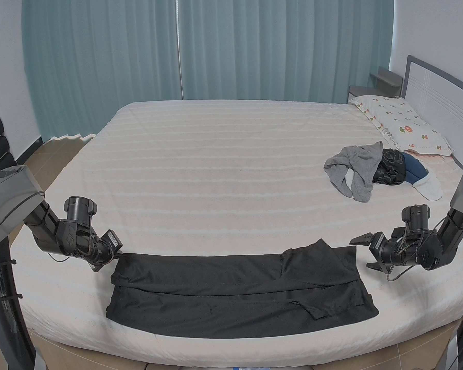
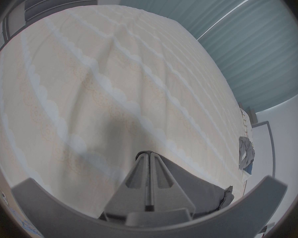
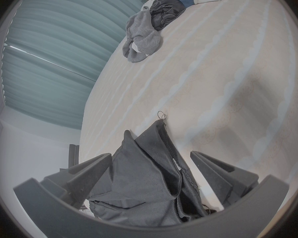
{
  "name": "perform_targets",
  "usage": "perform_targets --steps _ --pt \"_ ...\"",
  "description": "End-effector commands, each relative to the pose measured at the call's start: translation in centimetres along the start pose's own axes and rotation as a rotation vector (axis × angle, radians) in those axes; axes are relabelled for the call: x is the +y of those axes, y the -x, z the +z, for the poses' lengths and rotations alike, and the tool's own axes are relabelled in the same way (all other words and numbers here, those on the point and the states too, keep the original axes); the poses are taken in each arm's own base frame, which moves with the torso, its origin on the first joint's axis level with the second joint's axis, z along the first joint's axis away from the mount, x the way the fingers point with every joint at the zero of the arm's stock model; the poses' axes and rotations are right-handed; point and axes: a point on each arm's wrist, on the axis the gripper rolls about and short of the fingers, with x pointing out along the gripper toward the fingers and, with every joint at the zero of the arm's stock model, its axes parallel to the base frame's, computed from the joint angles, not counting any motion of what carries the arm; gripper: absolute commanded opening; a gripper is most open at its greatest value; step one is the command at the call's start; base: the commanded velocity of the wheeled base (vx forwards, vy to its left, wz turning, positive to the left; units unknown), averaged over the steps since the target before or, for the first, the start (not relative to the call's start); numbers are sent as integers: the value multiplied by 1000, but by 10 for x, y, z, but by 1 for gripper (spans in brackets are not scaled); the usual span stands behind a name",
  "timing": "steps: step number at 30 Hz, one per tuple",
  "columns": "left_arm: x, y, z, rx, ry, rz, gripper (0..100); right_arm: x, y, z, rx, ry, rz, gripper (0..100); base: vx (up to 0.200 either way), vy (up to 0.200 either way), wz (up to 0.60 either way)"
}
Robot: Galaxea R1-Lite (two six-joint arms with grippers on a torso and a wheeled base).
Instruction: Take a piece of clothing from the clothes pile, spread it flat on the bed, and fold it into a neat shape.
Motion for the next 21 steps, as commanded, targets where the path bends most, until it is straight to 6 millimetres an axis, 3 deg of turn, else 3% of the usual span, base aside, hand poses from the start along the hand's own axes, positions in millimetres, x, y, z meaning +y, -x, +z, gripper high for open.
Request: perform_targets --steps 1,21 --pt "0 2 2 -14 11 2 0 -1 -4 1 2 1 -2 100 0 0 0" --pt "-1 0 2 -61 30 8 0 -7 -27 4 -19 -4 -46 100 0 0 0"
